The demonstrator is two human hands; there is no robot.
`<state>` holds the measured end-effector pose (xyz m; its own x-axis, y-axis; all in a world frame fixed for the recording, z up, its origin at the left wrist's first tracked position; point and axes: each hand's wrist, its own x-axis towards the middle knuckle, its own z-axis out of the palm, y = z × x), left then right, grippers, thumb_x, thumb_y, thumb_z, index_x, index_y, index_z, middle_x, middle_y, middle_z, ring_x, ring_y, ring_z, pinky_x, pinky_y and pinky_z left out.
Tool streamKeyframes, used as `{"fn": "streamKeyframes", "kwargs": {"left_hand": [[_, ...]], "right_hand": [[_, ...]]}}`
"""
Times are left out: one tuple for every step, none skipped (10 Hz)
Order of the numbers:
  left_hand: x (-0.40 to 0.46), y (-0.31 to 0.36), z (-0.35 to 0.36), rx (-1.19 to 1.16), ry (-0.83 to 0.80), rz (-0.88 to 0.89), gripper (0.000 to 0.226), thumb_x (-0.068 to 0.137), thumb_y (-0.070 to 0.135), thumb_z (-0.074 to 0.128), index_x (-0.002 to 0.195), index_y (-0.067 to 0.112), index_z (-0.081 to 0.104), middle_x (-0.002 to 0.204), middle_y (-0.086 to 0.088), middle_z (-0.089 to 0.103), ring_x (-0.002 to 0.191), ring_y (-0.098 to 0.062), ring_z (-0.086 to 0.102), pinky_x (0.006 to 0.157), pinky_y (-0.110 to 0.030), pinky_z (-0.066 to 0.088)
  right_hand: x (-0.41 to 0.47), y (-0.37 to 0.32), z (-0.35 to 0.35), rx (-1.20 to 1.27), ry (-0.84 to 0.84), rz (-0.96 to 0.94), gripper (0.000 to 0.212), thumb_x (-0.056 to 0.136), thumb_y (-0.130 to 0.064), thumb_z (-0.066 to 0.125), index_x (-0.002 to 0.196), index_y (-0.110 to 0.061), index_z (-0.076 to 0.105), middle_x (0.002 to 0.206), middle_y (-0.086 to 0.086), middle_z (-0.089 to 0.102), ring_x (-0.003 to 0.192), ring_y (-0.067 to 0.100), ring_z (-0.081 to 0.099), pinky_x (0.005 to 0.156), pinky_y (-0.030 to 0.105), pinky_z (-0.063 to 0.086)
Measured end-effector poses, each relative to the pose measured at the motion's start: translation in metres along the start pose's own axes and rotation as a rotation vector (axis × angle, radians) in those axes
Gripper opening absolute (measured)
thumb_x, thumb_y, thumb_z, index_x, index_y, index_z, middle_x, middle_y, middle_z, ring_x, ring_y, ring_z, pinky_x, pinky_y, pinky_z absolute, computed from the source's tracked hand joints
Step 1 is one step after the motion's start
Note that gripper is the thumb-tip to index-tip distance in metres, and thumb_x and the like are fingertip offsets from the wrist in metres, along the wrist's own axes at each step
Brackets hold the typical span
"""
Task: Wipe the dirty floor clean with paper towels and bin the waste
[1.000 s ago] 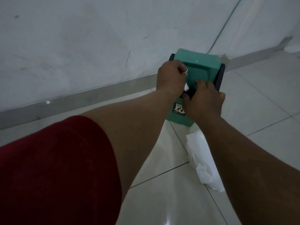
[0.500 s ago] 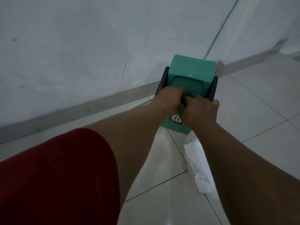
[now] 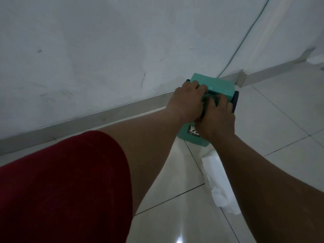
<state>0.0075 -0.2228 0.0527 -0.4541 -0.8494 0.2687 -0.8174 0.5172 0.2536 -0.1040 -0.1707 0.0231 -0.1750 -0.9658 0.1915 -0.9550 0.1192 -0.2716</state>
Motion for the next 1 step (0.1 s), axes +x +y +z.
{"fn": "streamKeyframes", "kwargs": {"left_hand": [[0.0043,-0.0063,-0.0315,0.025,0.022,-0.036,0.039,0.089,0.031,0.053,0.127,0.02,0.054,0.125,-0.005,0.055,0.116,-0.026,0.048,0.093,-0.042,0.044]], "right_hand": [[0.0022,-0.0237,-0.0175,0.009,-0.028,0.018,0.053,0.081,-0.037,0.067,0.125,-0.014,0.048,0.141,0.017,0.036,0.122,0.041,0.04,0.091,0.052,0.047]]}}
